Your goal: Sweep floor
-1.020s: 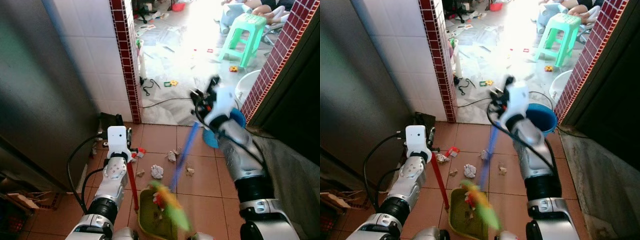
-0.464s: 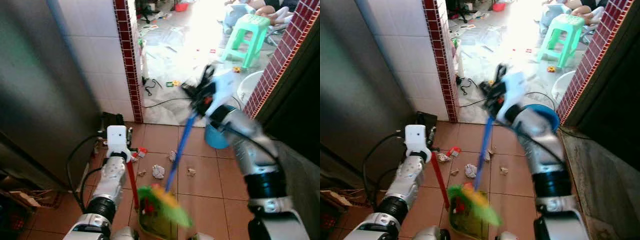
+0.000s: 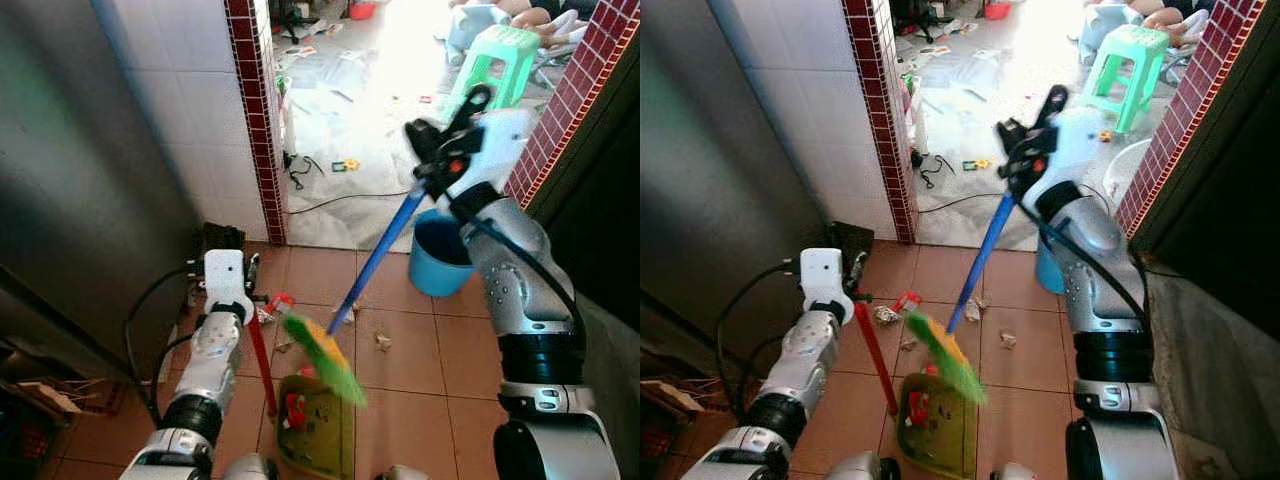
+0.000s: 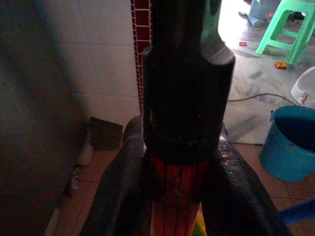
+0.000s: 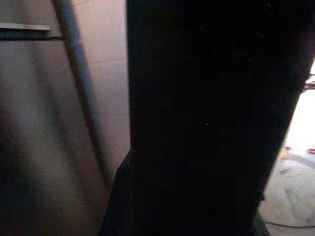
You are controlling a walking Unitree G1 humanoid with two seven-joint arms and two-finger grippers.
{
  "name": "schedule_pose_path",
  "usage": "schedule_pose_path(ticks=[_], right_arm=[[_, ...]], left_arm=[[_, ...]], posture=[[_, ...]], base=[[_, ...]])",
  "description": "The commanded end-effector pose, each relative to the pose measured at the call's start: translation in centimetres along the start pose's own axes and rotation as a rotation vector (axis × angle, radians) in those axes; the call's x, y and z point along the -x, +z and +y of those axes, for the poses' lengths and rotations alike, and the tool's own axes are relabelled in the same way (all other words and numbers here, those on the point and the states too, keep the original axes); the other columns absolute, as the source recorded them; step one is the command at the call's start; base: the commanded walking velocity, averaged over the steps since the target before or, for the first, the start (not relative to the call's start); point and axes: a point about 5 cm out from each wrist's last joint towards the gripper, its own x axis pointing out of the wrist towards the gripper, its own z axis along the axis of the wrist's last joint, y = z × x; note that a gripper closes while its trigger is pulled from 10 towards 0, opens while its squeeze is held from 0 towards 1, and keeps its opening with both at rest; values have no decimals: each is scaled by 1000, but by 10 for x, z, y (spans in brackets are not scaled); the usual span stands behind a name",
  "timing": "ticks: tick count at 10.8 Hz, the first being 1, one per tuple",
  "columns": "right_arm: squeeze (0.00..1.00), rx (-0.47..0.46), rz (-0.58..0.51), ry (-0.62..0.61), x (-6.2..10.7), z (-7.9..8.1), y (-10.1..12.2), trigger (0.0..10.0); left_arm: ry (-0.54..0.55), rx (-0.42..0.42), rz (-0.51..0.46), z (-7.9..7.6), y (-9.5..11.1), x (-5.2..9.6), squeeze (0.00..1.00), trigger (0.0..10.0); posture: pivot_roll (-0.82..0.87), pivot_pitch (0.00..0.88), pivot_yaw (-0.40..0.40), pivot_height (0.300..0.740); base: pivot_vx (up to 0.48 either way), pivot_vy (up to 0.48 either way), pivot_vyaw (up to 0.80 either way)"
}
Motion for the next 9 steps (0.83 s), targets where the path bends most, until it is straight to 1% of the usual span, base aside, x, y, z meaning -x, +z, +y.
schedule_pose_path(ticks=[1, 2, 3, 4, 5, 6, 7, 8, 9], right_arm=[[0, 59, -88, -25, -5, -1, 21, 10000], [0, 116, -75, -68, -1, -5, 15, 10000], [0, 159, -19, -150, 11, -11, -6, 10000], [0, 194, 27, -191, 27, -11, -28, 10000], [0, 211, 62, -228, 39, -12, -44, 10000], [0, 277, 109, -292, 55, -14, -67, 10000], [0, 288, 123, -334, 61, -17, -74, 10000], [0, 333, 130, -355, 65, -18, -81, 10000], [0, 358, 143, -390, 68, -23, -86, 10000]], left_arm=[[11, -36, -7, 8, 3, 1, 0, 10000], [14, -35, -23, 11, 6, 3, 0, 10000], [17, -20, -56, 15, 12, 8, 0, 10000], [12, -23, -103, 18, 19, 16, 0, 10000], [10, -23, -132, 21, 23, 22, 0, 10000], [24, -28, -139, 30, 25, 33, 0, 10000], [17, -27, -140, 31, 25, 38, 0, 10000], [14, -25, -131, 31, 22, 41, 0, 10000], [17, -16, -112, 29, 20, 42, 0, 10000]], posture=[[-63, 0, 62, 740], [-65, 0, 55, 740], [-61, 0, 52, 740], [-47, 0, 53, 740], [-36, 0, 59, 740], [-24, 0, 70, 740], [-22, 0, 71, 740], [-19, 0, 72, 740], [-8, 0, 65, 740]], base=[[0, 0, 0], [0, 0, 0], [0, 0, 0], [0, 0, 0], [0, 0, 0], [0, 0, 0], [0, 0, 0], [0, 0, 0], [0, 0, 0]])
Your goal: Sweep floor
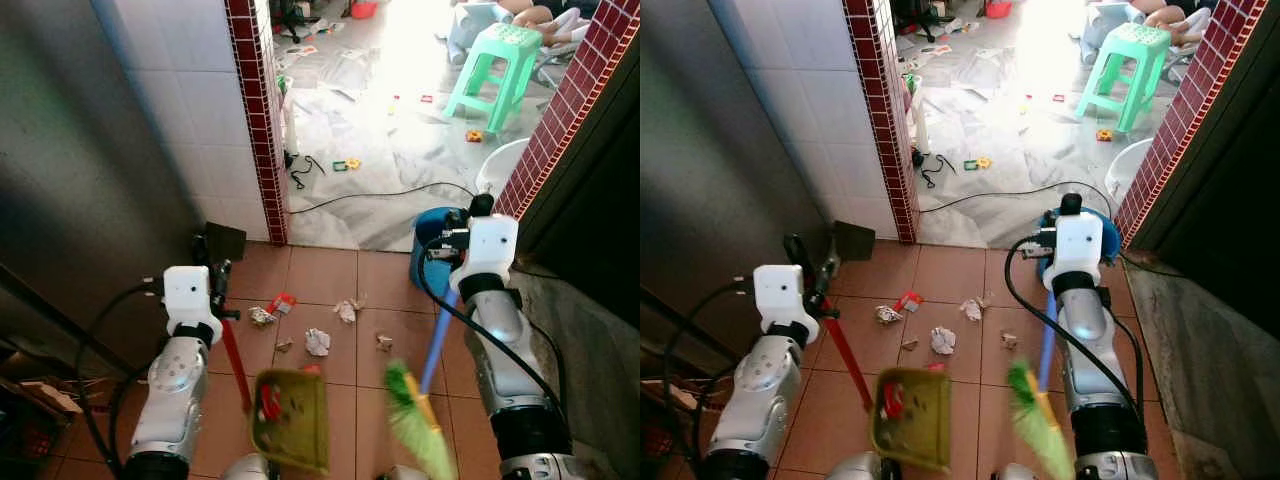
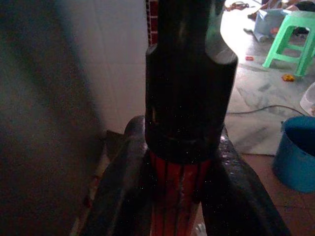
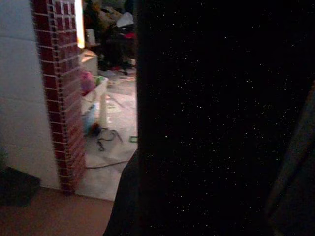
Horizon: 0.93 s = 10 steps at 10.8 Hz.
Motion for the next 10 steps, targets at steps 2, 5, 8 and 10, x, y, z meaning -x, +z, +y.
schedule_pose_path(ticks=[2, 5, 8, 10], right_arm=[[0, 24, 11, -35, -5, 0, -6, 10000], [0, -2, 6, -7, -12, 10, -2, 10000], [0, 6, 29, -22, 2, -4, -12, 10000], [0, 53, 70, -99, 4, -29, -21, 10000]], left_arm=[[-13, 6, -56, -5, 16, -2, 0, 10000], [-50, 9, -87, -12, 27, -4, 0, 10000], [-61, 38, -42, -18, 19, 5, 0, 10000], [-75, 42, -16, -20, 14, 3, 0, 10000]], posture=[[12, 0, 45, 740], [7, 0, 42, 740], [-37, 0, 50, 740], [-47, 0, 46, 740]], base=[[0, 0, 0], [0, -204, -763], [0, -371, 0], [0, -382, 0]])
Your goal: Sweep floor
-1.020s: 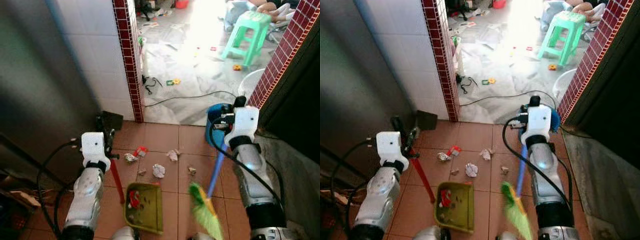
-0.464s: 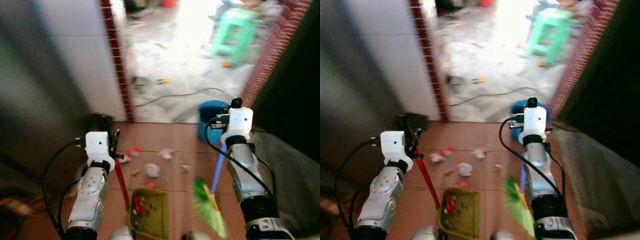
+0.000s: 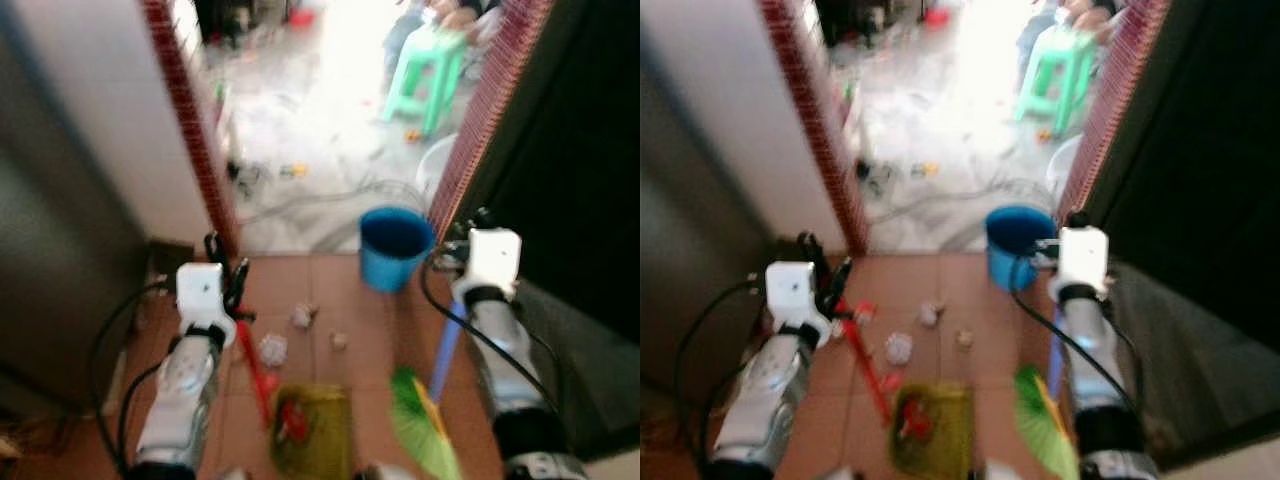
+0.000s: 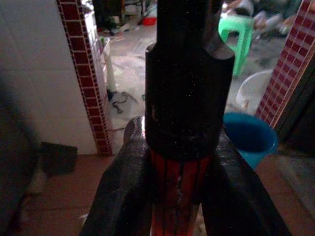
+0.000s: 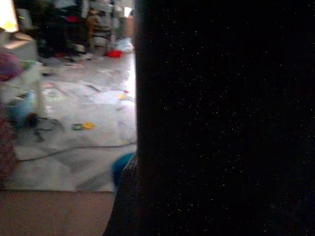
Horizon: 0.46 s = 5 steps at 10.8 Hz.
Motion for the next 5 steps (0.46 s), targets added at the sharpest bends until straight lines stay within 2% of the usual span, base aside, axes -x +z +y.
schedule_pose_path(ticks=[1, 3, 5], right_arm=[[0, 21, 20, -51, 0, -14, -4, 10000], [0, 17, -3, -48, -5, -12, 2, 10000], [0, 11, -22, -18, -9, -4, 6, 10000]], left_arm=[[-9, -1, -31, 0, 8, -3, 0, 10000], [2, -4, -28, 6, 10, -3, 0, 10000], [31, 22, -46, 8, 12, -5, 0, 10000]], posture=[[-49, 0, 61, 740], [-50, 0, 67, 740], [-53, 0, 67, 740]], base=[[0, -382, 0], [0, -369, 0], [0, 0, 0]])
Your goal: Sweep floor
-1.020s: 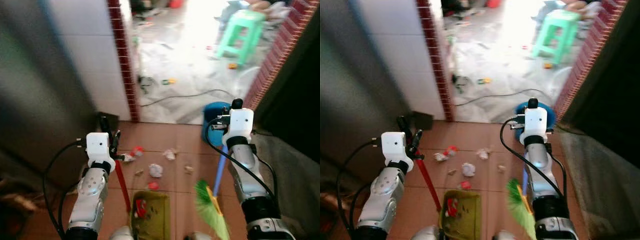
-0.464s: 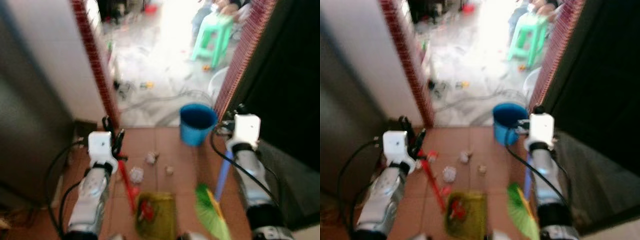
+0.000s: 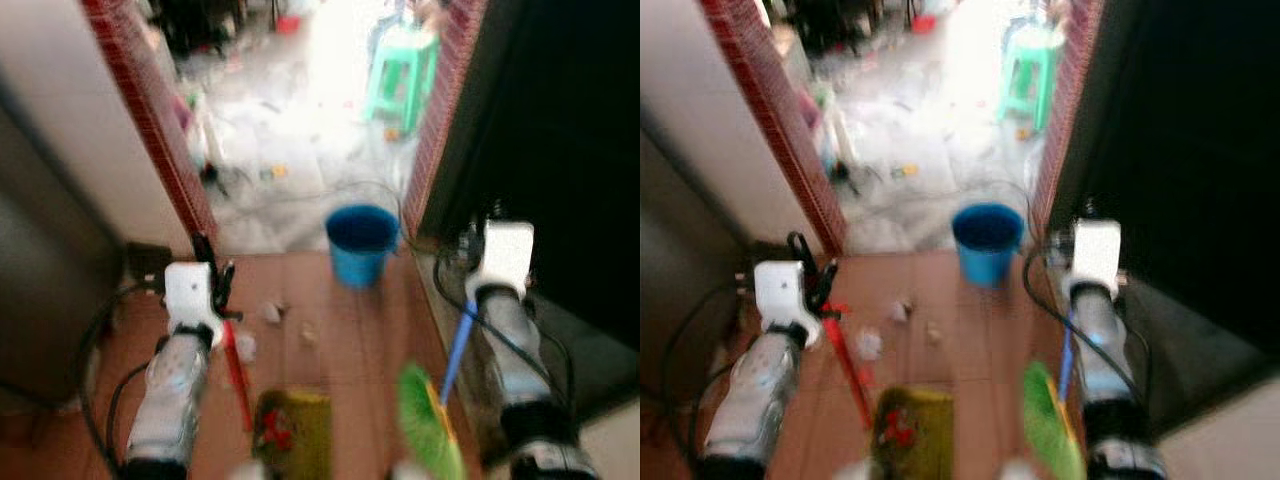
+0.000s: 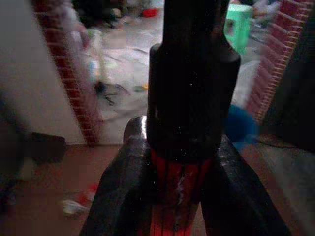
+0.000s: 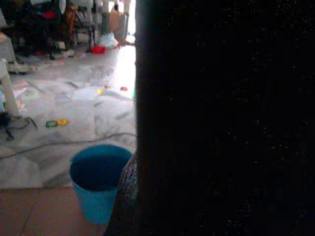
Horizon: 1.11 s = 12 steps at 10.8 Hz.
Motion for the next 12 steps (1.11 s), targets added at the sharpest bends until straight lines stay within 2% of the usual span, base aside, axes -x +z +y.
schedule_pose_path(ticks=[1, 5, 7, 9, 10, 12], right_arm=[[0, 17, -37, 14, -4, 2, 8, 10000], [0, 25, -30, 18, -2, -1, 6, 10000], [0, 33, -20, 20, 0, -2, 3, 10000], [0, 56, -18, 48, -2, 6, 3, 10000], [0, 65, -36, 93, -6, 17, 10, 10000], [0, 31, -17, 100, -8, 23, 7, 10000]], left_arm=[[12, 15, -69, 6, 16, -4, 0, 10000], [35, 21, -70, 10, 16, -4, 0, 10000], [54, 28, -105, 15, 26, -5, 0, 10000], [59, 22, -162, 22, 41, -8, 0, 10000], [62, 1, -192, 28, 53, -13, 0, 10000], [88, 7, -191, 37, 56, -12, 0, 10000]], posture=[[-53, 0, 66, 740], [-59, 0, 49, 740], [-54, 0, 33, 740], [-59, 0, 25, 740], [-56, 0, 16, 740], [-43, 0, 32, 740]], base=[[0, 0, 0], [0, 0, 0], [0, 0, 0], [0, 0, 0], [0, 0, 0], [0, 0, 0]])
